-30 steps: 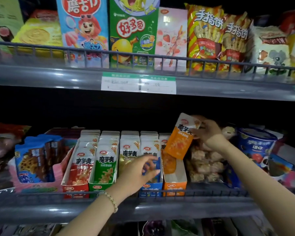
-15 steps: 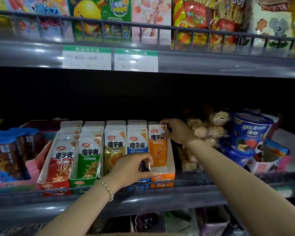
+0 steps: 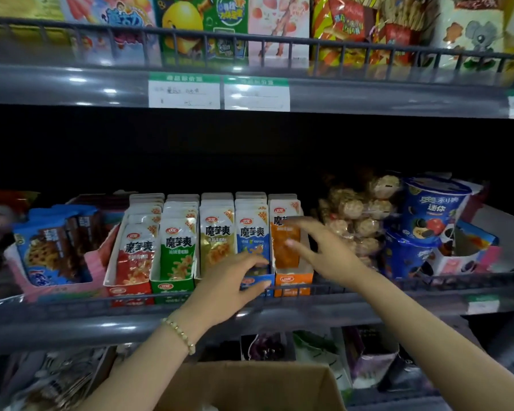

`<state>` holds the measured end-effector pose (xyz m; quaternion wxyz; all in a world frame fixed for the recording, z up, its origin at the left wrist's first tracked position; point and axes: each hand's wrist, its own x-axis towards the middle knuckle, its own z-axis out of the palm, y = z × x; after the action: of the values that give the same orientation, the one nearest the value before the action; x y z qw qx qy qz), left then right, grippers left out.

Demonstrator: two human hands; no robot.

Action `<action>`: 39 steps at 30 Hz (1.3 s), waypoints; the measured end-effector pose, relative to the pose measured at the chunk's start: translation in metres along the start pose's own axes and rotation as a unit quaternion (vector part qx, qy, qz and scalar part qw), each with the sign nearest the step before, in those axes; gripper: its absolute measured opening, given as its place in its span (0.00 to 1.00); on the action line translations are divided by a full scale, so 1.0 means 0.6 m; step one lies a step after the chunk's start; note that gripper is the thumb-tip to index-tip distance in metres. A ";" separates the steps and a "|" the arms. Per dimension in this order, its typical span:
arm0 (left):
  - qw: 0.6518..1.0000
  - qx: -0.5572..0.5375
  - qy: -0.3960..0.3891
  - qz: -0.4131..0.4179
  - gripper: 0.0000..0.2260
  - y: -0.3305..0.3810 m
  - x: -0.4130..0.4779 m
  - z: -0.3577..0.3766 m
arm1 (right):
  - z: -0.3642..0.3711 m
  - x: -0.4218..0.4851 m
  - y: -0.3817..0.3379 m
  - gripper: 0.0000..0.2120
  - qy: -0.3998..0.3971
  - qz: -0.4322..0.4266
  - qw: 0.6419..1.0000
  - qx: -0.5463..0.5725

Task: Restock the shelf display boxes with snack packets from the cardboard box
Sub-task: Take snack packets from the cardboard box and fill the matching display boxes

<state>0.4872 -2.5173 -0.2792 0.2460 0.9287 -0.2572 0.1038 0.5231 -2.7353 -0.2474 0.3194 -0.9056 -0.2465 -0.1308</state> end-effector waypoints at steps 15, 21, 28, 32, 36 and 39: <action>0.972 0.018 -0.170 -0.163 0.11 -0.115 -0.334 0.127 | 0.275 -0.279 -0.016 0.19 -0.247 0.117 0.962 0.014; 0.957 0.020 -0.213 -0.196 0.18 -0.136 -0.371 0.207 | 0.357 -0.318 -0.021 0.22 -0.273 0.309 0.898 0.154; 0.918 -0.010 -0.294 -0.264 0.25 -0.194 -0.380 0.240 | 0.435 -0.316 -0.039 0.19 -0.284 0.340 0.876 0.193; 0.870 -0.019 -0.383 -0.311 0.35 -0.188 -0.382 0.261 | 0.454 -0.323 -0.005 0.09 -0.296 0.363 0.866 0.174; 0.873 0.022 -0.426 -0.236 0.29 -0.175 -0.377 0.250 | 0.405 -0.316 0.008 0.09 -0.248 0.416 0.847 0.220; 0.919 0.038 -0.356 -0.166 0.24 -0.169 -0.362 0.238 | 0.376 -0.325 0.023 0.09 -0.235 0.451 0.826 0.244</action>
<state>0.3667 -2.4217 -0.5118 0.1167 0.9424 -0.1659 -0.2660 0.3838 -2.6699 -0.5032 0.4859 -0.8117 0.0978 0.3091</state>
